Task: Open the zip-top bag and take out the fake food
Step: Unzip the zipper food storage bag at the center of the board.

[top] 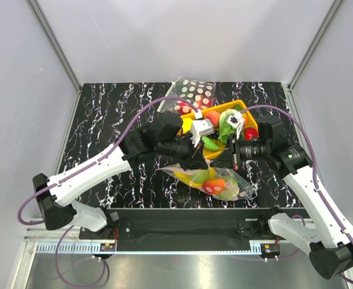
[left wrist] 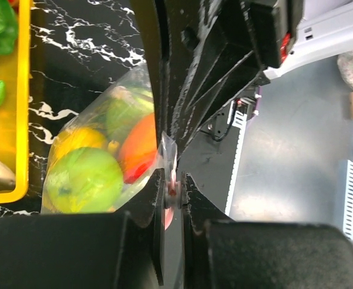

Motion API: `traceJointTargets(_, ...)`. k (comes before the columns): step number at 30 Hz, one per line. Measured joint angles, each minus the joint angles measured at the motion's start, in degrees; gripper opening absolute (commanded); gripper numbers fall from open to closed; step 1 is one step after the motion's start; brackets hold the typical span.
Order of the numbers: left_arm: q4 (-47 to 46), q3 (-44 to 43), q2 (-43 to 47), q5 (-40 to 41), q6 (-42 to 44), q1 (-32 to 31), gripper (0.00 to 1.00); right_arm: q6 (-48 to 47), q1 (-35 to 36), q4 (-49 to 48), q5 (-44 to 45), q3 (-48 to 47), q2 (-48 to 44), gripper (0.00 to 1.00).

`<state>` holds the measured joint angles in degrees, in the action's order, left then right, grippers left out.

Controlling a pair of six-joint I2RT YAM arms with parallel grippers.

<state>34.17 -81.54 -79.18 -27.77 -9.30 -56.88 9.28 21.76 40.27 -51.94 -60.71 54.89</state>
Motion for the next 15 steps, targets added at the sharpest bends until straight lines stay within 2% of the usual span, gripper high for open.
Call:
traceJointTargets(9, -2.2, 2.7, 2.7, 3.8, 0.2, 0.0, 0.00, 1.0, 0.1, 0.1, -0.4, -1.3, 0.9, 0.00)
traceJointTargets(10, -2.3, 2.8, 3.1, 4.1, 0.2, 0.0, 0.00, 1.0, 0.1, 0.1, -0.9, -1.6, 1.2, 0.02)
traceJointTargets(13, -1.9, 2.9, 3.9, 4.3, 0.2, 0.0, 0.00, 0.6, 0.0, 0.9, -1.9, -2.8, 2.1, 0.18)
traceJointTargets(14, -0.6, 2.9, 4.2, 4.2, 0.3, 0.0, 0.00, 0.4, -0.1, 1.4, -2.0, -3.6, 2.4, 0.24)
traceJointTargets(15, 0.8, 2.9, 4.4, 4.1, 0.3, 0.0, 0.00, 0.2, -0.2, 1.7, -2.2, -4.4, 2.7, 0.34)
